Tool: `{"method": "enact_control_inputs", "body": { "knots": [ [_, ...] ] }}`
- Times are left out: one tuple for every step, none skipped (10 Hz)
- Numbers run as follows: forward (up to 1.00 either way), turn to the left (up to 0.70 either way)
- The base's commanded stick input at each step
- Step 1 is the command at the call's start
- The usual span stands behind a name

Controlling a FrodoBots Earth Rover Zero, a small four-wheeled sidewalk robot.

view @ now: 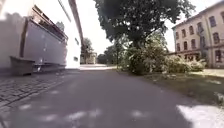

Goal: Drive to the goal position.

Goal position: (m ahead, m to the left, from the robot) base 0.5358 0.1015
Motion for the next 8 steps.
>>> {"method": "enact_control_inputs", "body": {
  "knots": [
    [0.85,0.06],
    [0.85,0.01],
    [0.85,0.01],
    [0.85,0.01],
    [0.85,0.01],
    [0.85,0.01],
    [0.85,0.01],
    [0.85,0.01]
  ]
}}
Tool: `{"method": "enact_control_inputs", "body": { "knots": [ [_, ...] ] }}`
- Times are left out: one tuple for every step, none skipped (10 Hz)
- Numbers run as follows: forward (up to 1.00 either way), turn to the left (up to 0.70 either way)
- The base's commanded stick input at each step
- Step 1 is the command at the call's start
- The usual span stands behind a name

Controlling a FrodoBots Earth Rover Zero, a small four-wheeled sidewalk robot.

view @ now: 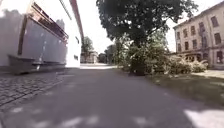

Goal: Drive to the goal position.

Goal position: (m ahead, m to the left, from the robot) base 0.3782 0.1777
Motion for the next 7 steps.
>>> {"method": "enact_control_inputs", "body": {
  "knots": [
    [0.85,0.01],
    [0.85,0.01],
    [0.85,0.01],
    [0.85,0.01],
    [0.85,0.01],
    [0.85,0.01],
    [0.85,0.01]
  ]
}}
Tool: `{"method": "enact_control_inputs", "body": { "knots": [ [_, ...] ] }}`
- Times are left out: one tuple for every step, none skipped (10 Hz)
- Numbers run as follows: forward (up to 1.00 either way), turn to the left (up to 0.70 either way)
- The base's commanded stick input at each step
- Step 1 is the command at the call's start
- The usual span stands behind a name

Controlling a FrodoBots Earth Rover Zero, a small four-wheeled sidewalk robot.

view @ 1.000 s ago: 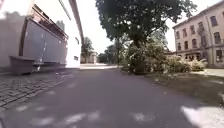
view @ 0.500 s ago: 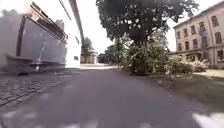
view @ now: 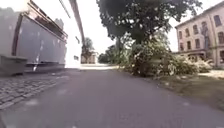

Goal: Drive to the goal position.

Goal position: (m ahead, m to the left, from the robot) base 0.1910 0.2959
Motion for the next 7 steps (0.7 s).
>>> {"method": "enact_control_inputs", "body": {
  "knots": [
    [0.85,0.01],
    [0.85,0.01],
    [0.85,0.01],
    [0.85,0.01],
    [0.85,0.01],
    [0.85,0.01],
    [0.85,0.01]
  ]
}}
